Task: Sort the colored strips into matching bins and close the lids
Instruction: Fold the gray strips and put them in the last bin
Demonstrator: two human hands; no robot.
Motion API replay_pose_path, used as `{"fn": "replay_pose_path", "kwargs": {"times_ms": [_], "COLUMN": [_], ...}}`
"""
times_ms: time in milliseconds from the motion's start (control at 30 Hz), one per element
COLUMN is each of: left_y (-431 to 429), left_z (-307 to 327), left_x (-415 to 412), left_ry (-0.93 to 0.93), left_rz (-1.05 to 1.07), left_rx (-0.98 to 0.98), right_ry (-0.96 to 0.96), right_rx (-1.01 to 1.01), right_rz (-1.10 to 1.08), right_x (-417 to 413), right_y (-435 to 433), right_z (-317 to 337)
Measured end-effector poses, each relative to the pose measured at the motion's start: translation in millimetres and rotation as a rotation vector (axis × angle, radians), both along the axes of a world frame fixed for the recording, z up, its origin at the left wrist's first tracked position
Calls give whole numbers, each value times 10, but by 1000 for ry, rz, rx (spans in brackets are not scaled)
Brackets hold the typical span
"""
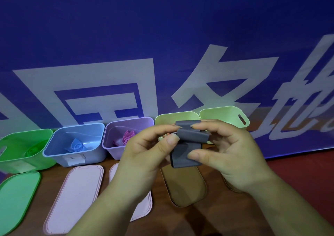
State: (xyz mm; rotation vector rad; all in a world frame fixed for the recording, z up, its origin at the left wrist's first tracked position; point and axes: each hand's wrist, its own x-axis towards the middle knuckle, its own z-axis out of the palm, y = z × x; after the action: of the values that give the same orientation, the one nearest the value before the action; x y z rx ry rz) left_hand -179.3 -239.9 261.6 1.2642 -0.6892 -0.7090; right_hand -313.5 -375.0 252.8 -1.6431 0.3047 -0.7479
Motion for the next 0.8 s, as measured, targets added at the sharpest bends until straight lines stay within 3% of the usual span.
{"fn": "replay_pose_path", "kwargs": {"times_ms": [233,600,800], "left_y": [-25,-2,4], "left_z": [79,-33,-150], "left_x": [-37,73,150], "left_ry": [192,223,125], "left_rz": [-5,-99,-72], "left_rx": [-10,36,50], "right_ry": [8,15,23], "right_rx": [3,159,224], "right_rz": [-5,23,-33], "right_x": [6,-31,6], "right_y": [62,141,229], "right_z": [-3,-94,-232]}}
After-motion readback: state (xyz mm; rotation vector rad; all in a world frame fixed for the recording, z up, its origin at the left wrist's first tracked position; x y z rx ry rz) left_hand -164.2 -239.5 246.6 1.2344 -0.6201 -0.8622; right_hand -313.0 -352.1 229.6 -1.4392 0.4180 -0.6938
